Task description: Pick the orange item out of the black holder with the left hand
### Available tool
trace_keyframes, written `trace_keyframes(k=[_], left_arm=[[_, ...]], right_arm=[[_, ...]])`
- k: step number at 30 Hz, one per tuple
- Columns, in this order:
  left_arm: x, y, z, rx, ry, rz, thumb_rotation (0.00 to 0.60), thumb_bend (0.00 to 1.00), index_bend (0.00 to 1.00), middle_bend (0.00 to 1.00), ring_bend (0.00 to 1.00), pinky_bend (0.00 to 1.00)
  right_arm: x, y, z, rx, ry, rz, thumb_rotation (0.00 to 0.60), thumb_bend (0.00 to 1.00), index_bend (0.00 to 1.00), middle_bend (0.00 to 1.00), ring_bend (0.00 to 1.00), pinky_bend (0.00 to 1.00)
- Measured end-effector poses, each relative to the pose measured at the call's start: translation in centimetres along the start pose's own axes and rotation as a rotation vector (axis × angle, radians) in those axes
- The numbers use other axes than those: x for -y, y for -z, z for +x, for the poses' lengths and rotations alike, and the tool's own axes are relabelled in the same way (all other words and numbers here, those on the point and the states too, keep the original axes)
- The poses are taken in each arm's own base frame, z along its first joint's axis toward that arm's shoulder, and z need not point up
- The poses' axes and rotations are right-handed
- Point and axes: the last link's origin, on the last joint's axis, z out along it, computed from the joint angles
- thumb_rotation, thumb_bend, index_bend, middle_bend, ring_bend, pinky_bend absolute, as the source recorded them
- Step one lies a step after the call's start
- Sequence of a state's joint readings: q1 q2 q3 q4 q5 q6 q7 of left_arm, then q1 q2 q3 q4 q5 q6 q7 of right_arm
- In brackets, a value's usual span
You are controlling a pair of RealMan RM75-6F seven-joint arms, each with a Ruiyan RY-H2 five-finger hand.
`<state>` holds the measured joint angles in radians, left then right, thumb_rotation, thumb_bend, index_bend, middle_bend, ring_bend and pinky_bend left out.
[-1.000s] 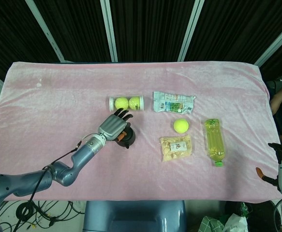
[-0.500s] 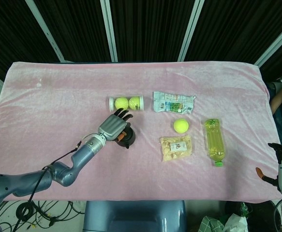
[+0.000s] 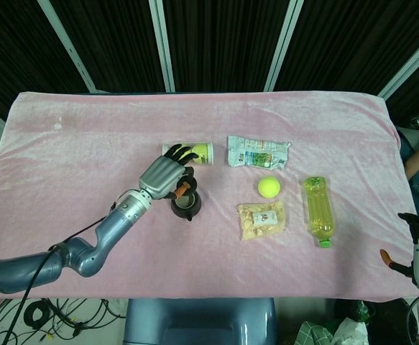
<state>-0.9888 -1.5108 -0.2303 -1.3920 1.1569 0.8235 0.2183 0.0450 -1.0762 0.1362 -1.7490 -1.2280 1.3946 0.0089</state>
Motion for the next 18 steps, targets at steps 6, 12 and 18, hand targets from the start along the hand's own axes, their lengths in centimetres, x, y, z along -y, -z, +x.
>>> trace_keyframes(k=[6,12,18], left_arm=[[4.0,3.1,0.9,0.016,-0.074,0.085,0.600,0.45,0.59,0.14,0.00,0.00],[8.0,5.7,-1.4,0.093,-0.089,0.190,0.600,0.45,0.59,0.13,0.00,0.00],[10.2,5.8,-4.4,0.141,-0.063,0.245,0.600,0.45,0.59,0.13,0.00,0.00]], right_arm=[[0.0,0.0,0.0,0.001,0.000,0.000,0.600,0.15,0.22,0.17,0.22,0.18],[0.0,0.1,0.0,-0.002,-0.001,-0.005,0.600,0.15,0.22,0.17,0.22,0.18],[-0.1,0.1,0.1,-0.007,-0.001,-0.011,0.600,0.15,0.22,0.17,0.22,0.18]])
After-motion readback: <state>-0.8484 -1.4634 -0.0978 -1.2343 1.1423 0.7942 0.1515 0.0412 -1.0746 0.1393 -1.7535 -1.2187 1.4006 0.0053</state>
